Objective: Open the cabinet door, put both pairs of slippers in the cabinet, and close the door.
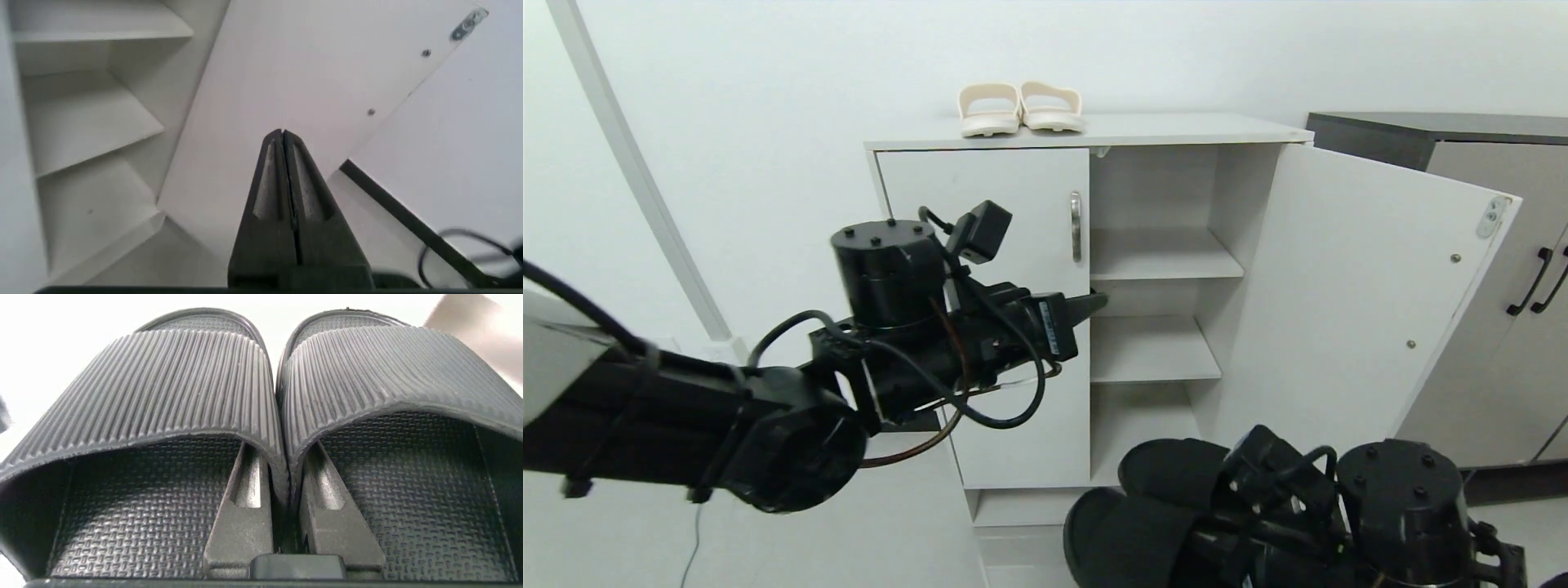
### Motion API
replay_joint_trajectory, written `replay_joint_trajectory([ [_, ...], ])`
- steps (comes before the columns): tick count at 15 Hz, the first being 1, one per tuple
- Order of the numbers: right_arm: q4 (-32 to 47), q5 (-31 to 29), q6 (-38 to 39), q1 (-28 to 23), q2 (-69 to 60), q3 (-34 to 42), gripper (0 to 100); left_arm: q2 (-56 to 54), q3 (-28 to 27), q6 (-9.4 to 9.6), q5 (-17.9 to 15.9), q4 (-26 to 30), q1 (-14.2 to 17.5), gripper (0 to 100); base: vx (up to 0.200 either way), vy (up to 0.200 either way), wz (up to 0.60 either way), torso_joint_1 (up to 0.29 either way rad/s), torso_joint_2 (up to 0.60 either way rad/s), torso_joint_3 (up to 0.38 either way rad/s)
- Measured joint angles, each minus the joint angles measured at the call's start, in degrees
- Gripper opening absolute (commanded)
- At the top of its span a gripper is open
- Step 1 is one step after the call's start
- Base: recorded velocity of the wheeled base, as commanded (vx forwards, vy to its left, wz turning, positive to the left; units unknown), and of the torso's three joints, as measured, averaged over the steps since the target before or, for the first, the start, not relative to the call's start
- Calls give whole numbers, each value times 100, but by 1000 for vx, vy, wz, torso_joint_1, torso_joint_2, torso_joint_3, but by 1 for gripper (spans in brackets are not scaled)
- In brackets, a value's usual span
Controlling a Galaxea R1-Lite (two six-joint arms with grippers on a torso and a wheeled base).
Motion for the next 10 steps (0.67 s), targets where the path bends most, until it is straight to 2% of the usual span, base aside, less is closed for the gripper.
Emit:
replay_joint_trajectory([
  [3, -1, -947, 411, -193, 362, -663, 0, -920, 916, 101, 71, 148, 311, 0, 0, 0, 0, 0, 0, 0],
  [5, 7, -1409, 589, -278, 579, -1056, 0, -1664, 1399, 182, 412, 602, 466, 0, 0, 0, 0, 0, 0, 0],
  [6, 16, -1620, 635, -335, 695, -1242, 0, -2121, 1604, 280, 724, 972, 525, 0, 0, 0, 0, 0, 0, 0],
  [8, 16, -2025, 660, -438, 933, -1530, 0, -3084, 1965, 624, 1341, 1741, 656, 0, 0, 0, 0, 0, 0, 0],
  [10, 18, -2154, 663, -488, 1114, -1659, 0, -4125, 2319, 1050, 1704, 2452, 1019, 0, 0, 0, 0, 0, 0, 0],
])
